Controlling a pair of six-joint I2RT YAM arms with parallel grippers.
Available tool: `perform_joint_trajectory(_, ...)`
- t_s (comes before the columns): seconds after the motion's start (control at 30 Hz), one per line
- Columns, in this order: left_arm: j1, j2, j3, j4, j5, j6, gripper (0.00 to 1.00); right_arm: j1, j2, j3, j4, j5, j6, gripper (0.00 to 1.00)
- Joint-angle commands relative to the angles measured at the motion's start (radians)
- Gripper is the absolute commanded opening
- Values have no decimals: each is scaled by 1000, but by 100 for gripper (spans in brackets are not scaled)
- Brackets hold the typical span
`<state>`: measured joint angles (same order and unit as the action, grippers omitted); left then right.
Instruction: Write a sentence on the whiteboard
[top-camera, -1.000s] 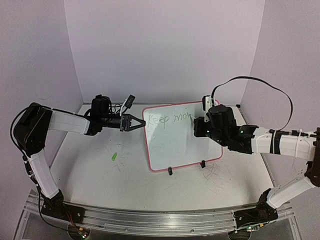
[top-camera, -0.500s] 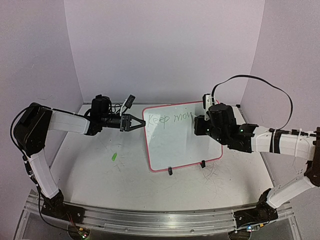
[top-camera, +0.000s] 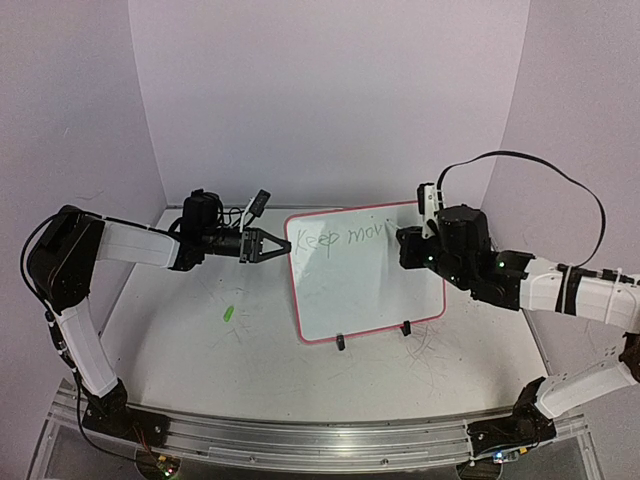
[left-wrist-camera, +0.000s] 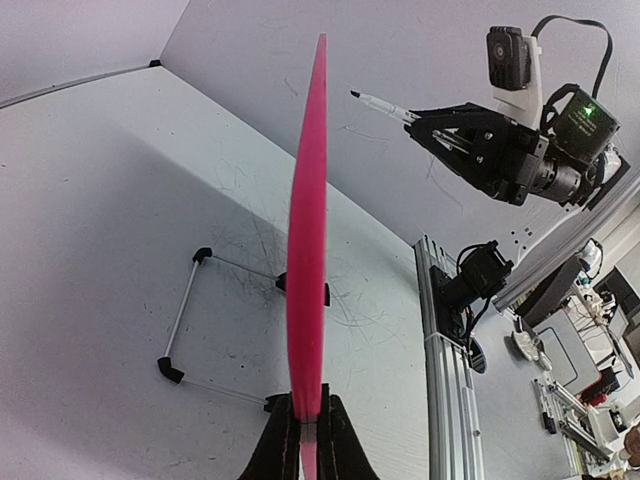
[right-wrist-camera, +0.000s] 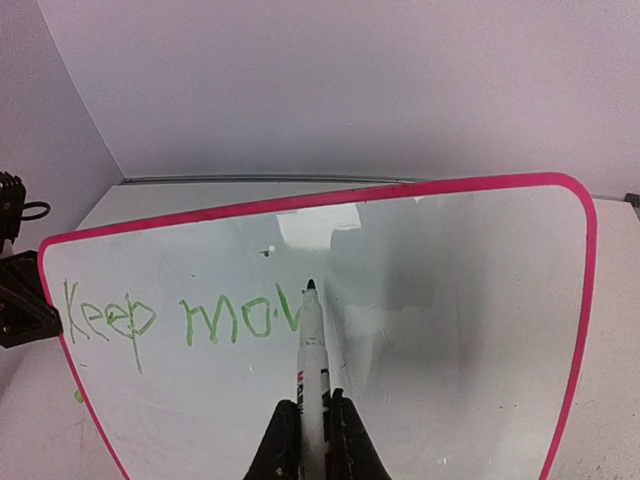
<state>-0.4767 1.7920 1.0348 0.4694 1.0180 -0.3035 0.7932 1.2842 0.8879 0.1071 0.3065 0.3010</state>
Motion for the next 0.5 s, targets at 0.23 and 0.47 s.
perform_joint_trajectory(0.23,3,-29,36,-26,2,35,0,-21,61,61,60,-29,-42,0)
perform_joint_trajectory(0.47,2,-29,36,-28,2,37,0,-22,74,76,70,-32,-42,0)
